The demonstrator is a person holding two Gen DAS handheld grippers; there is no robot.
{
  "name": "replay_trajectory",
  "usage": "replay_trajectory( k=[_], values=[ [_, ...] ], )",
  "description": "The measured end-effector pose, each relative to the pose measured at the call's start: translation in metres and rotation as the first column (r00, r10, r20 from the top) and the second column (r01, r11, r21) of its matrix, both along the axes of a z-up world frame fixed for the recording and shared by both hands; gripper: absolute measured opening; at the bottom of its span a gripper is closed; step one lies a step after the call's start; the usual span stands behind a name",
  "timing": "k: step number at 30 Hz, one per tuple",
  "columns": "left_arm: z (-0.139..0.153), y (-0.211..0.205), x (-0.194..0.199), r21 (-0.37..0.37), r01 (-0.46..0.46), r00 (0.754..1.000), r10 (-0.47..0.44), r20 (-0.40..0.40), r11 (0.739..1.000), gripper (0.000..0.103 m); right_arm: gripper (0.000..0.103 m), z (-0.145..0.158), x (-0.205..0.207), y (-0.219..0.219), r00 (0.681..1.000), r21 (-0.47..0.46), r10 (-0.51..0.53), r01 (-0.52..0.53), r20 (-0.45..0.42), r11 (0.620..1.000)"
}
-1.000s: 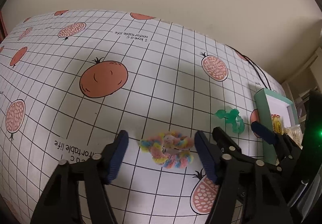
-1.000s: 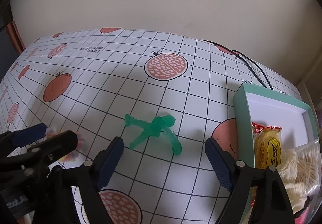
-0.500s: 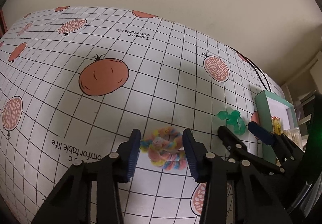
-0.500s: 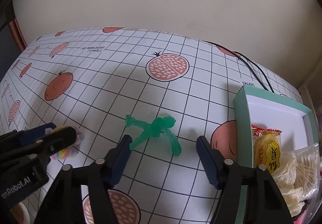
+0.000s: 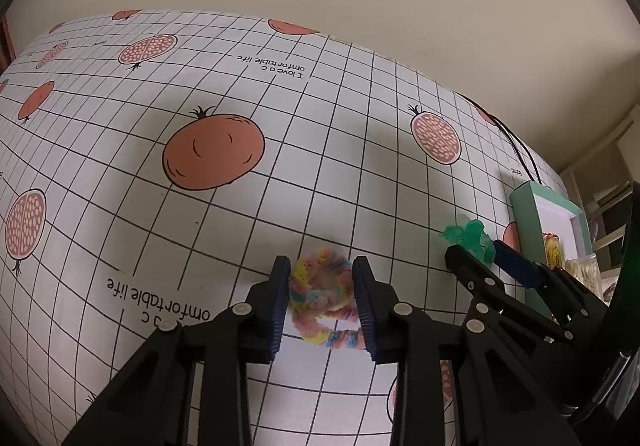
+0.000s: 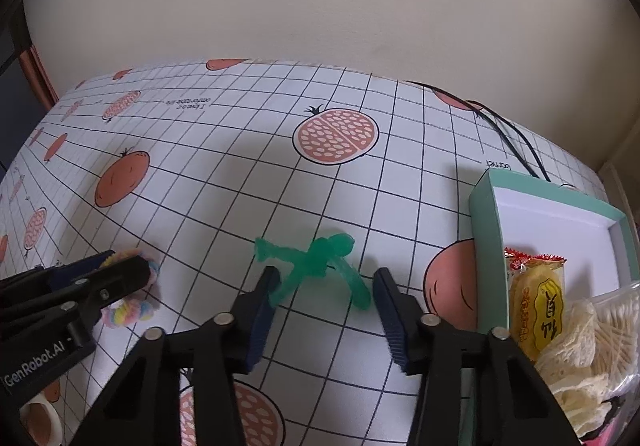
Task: Organize objects
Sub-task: 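Grasp the pastel hair tie with left tool while right tool grasps the green figure, then lift and carry the hair tie and green figure over the tray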
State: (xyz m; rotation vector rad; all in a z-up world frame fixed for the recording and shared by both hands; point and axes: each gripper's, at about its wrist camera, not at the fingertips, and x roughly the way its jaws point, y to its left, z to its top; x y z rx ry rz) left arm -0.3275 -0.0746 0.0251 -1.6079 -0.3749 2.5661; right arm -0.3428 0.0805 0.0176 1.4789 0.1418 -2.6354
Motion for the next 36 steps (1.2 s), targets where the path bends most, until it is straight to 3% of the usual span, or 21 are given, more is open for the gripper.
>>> replay_trajectory(
  k=[13,20,22,36],
  values=[
    [0.002,0.002,0.000,-0.005,0.015,1.000,-0.015,-0.007,1.000,0.024,0.031,0.001,0.000,0.000,1.000,0.001,-0.013,0.013,-0.006,1.000],
    [0.005,-0.002,0.000,0.019,0.008,1.000,-0.008,-0.014,1.000,0.021,0.029,0.005,0.002,0.005,1.000,-0.011,-0.025,0.025,-0.012,1.000],
    [0.006,-0.003,0.000,0.024,0.008,1.000,-0.007,-0.019,1.000,0.012,0.028,0.007,0.002,0.005,1.000,-0.013,-0.025,0.025,-0.015,1.000],
    [0.029,-0.010,0.008,0.082,0.009,0.998,-0.004,-0.062,0.997,0.011,0.028,0.045,0.028,0.013,0.997,-0.048,-0.031,0.028,-0.074,0.998]
  ],
)
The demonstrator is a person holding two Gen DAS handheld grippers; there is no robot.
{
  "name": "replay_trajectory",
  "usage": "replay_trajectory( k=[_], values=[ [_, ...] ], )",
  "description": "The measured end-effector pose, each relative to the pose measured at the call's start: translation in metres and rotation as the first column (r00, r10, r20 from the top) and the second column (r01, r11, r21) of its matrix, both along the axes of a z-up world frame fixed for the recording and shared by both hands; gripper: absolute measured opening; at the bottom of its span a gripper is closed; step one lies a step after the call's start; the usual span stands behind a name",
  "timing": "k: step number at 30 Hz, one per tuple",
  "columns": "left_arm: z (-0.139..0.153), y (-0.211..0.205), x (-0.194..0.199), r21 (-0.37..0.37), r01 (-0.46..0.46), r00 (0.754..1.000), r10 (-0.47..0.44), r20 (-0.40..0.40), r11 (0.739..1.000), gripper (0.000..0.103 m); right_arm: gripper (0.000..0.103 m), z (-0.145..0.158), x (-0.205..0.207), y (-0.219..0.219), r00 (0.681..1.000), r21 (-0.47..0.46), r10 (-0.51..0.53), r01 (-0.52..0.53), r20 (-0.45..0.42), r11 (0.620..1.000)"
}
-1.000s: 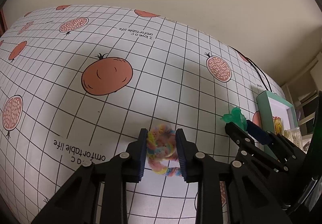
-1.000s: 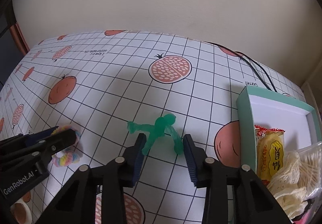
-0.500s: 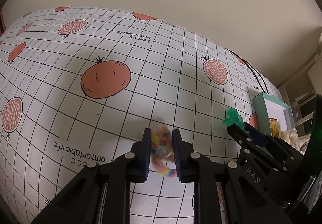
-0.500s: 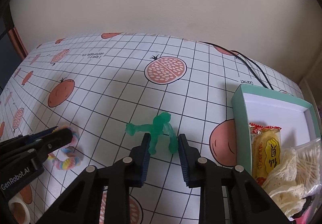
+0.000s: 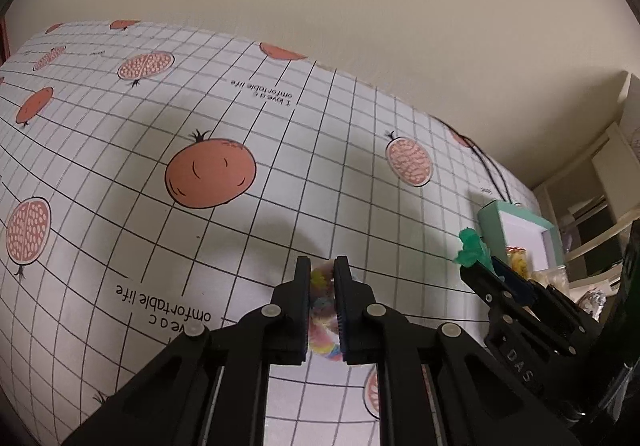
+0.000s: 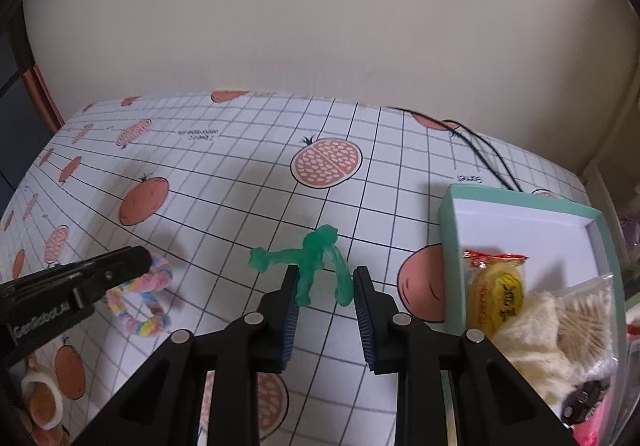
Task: Organize objects
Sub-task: 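Lift and carry the hair tie and green figure over the tray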
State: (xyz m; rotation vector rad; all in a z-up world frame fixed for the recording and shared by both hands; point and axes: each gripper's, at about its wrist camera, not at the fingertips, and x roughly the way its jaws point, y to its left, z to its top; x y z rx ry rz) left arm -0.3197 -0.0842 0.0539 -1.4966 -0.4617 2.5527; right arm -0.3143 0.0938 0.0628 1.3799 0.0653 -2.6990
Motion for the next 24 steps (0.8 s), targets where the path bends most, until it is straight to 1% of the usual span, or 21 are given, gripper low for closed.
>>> replay_trajectory(
  k=[4,6,9,13,15,18,21,24],
  values=[
    [0.016,0.000,0.011,-0.007,-0.001,1.000,0.001,-0.018,1.000,0.011,0.028,0.020,0.019,0.008,1.000,-0.028,-0.005,0.004,-0.024,1.000],
    [0.023,0.003,0.017,-0.008,0.002,1.000,-0.002,-0.023,1.000,0.011,0.028,0.029,0.030,0.013,0.999,-0.022,-0.007,0.006,-0.035,1.000],
    [0.034,0.012,0.028,0.003,0.010,1.000,-0.010,-0.024,1.000,0.012,0.028,0.043,0.052,0.032,0.998,-0.020,-0.031,0.030,-0.045,0.999],
    [0.051,0.037,0.042,0.028,0.046,0.998,-0.045,-0.032,0.999,0.012,0.028,0.053,0.074,0.064,0.995,-0.027,-0.087,0.086,-0.041,0.996],
    [0.062,0.055,0.050,0.034,0.069,0.997,-0.067,-0.043,0.997,0.012,0.028,0.057,0.086,0.083,0.993,-0.044,-0.111,0.110,-0.037,0.993],
    [0.075,0.081,0.062,0.046,0.105,0.993,-0.103,-0.055,0.993,0.012,0.028,0.057,0.103,0.105,0.990,-0.042,-0.136,0.135,-0.041,0.990],
    [0.086,0.103,0.076,0.030,0.134,0.989,-0.132,-0.068,0.991,0.012,0.028,0.054,0.117,0.124,0.989,-0.048,-0.146,0.144,-0.037,0.988],
    [0.088,0.123,0.085,0.012,0.156,0.985,-0.155,-0.071,0.988,0.012,0.028,0.045,0.123,0.144,0.986,-0.048,-0.165,0.164,-0.006,0.985]
  ],
)
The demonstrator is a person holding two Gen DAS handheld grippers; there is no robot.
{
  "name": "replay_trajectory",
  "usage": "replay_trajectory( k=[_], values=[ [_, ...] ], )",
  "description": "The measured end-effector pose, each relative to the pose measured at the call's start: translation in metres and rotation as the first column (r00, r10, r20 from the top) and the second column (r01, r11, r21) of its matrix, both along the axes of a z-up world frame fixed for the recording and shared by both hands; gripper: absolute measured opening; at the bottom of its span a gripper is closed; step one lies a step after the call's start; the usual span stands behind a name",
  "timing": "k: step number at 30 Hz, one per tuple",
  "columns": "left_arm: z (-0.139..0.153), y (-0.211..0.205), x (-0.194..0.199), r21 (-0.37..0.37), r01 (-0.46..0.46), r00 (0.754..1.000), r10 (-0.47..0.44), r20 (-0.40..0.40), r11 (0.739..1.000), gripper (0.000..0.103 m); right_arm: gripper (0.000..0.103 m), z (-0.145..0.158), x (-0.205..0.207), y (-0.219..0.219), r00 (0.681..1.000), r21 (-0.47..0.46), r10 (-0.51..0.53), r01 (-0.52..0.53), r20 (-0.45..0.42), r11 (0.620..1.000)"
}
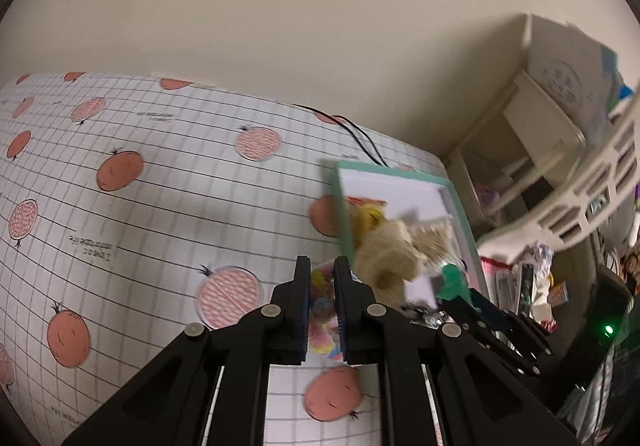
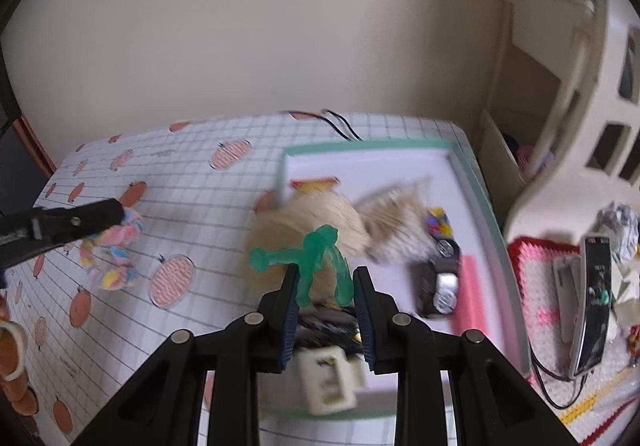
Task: Organize objects
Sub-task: 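Lift and carry the hair tie and green figure over the tray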
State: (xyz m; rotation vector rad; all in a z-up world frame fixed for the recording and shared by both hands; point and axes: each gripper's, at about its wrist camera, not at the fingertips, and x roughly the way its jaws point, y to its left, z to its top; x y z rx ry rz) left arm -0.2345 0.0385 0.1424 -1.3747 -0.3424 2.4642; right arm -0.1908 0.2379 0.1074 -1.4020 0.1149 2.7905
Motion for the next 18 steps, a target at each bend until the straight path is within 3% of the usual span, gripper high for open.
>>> replay_trajectory(
  k=[9,18],
  values=[
    [-0.019,0.047,0.016,0.004,0.043,0.998,-0.043,0.055,0.999,0.012,0.028,-0.019,0.005,0.043,0.998,-0.062,-0.049,0.052,0.044,0.997],
    [-0.046,0.092,0.029,-0.072,0.094,0.991,-0.086,0.107,0.993,0.012,0.028,-0.028,0.012,0.064,0.997,-0.027,-0.019,0.021,0.077,0.999]
  ],
)
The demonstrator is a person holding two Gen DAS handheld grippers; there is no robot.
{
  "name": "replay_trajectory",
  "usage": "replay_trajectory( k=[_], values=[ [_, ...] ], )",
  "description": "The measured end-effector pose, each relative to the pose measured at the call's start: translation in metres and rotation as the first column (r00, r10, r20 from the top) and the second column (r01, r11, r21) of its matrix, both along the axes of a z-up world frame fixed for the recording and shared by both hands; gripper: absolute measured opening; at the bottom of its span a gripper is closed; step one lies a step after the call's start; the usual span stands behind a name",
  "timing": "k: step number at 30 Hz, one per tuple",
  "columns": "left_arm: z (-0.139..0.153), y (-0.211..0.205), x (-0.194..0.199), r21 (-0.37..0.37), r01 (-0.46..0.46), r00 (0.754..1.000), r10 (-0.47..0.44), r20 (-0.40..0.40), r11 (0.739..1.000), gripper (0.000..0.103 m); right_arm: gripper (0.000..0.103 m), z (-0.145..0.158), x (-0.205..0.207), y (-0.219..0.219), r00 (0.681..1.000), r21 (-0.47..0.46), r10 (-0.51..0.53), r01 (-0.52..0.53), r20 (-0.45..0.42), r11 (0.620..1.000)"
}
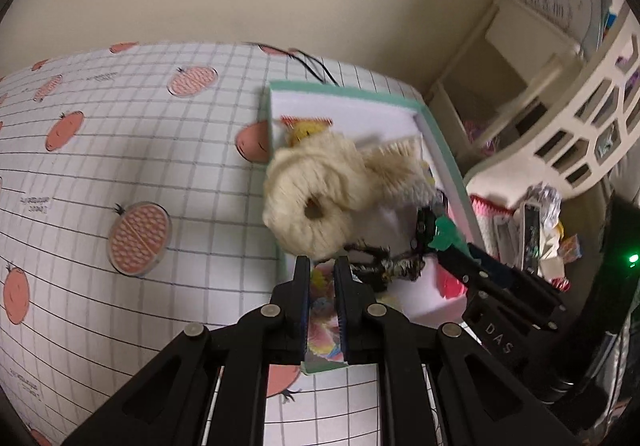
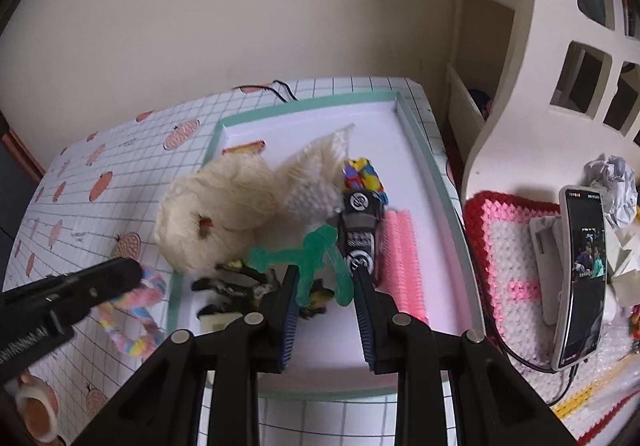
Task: Organize objects
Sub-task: 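Lift and carry the hair tie and green figure over the tray, then lower the hair tie and green figure into the tray and open both tools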
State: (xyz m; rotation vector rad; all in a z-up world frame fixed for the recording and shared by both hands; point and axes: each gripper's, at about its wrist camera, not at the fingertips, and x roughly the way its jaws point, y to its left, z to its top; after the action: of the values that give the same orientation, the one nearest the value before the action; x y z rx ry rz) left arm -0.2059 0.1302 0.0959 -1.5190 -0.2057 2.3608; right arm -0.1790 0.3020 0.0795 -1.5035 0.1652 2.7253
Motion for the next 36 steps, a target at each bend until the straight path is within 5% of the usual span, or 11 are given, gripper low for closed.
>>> replay_trajectory(
  k=[31,36],
  values=[
    [-0.036,0.019,0.017,-0.103,-0.006,0.999,0.010,0.038,0.995,0.015,0.028,-0.037,0.010,-0.001,0.988,0.044,0.053,-0.059,0.144,0.997],
    [-0.039,0.015,0.022,-0.077,-0.008,0.999,0.011,0.046,0.997,0.026,0.029,-0.038,0.011,0.000,0.988,0.036,0.039,-0.045,0.151,0.998]
  ],
)
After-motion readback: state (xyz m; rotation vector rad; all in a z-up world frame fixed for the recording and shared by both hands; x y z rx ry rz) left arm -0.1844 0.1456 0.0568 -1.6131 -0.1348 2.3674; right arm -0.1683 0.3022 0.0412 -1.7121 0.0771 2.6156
